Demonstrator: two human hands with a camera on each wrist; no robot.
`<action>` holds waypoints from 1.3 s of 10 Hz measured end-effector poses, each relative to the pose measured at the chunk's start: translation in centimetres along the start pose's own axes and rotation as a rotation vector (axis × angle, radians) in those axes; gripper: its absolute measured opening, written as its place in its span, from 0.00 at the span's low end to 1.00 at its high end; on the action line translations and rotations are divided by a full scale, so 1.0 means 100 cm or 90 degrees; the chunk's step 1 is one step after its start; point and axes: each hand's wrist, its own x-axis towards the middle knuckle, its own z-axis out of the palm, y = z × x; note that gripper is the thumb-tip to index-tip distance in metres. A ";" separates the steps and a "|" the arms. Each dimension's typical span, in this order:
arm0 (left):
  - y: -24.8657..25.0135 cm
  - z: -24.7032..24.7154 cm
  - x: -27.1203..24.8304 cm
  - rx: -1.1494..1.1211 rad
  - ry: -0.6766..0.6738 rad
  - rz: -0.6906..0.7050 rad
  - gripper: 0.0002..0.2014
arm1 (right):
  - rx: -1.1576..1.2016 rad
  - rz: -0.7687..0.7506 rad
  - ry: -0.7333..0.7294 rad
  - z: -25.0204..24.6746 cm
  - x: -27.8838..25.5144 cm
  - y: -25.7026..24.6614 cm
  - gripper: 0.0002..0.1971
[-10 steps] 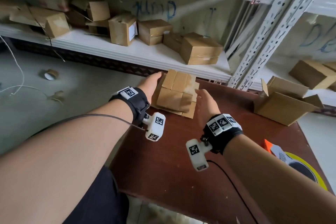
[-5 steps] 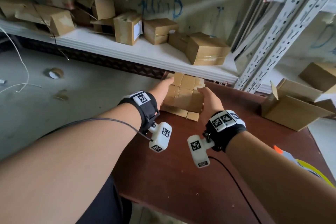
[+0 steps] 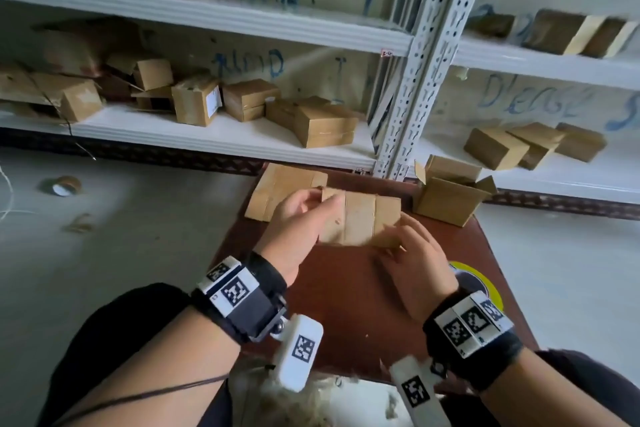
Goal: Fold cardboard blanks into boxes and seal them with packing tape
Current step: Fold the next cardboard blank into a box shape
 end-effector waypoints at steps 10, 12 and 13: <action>-0.001 0.021 0.046 -0.080 0.051 -0.128 0.38 | 0.147 0.037 0.186 -0.021 0.036 0.025 0.22; 0.010 -0.002 0.071 -0.128 0.046 -0.241 0.07 | -0.254 -0.077 0.204 -0.018 0.034 0.032 0.24; 0.005 -0.006 0.076 -0.145 0.116 -0.243 0.05 | -0.567 -0.285 0.125 -0.016 0.028 0.032 0.27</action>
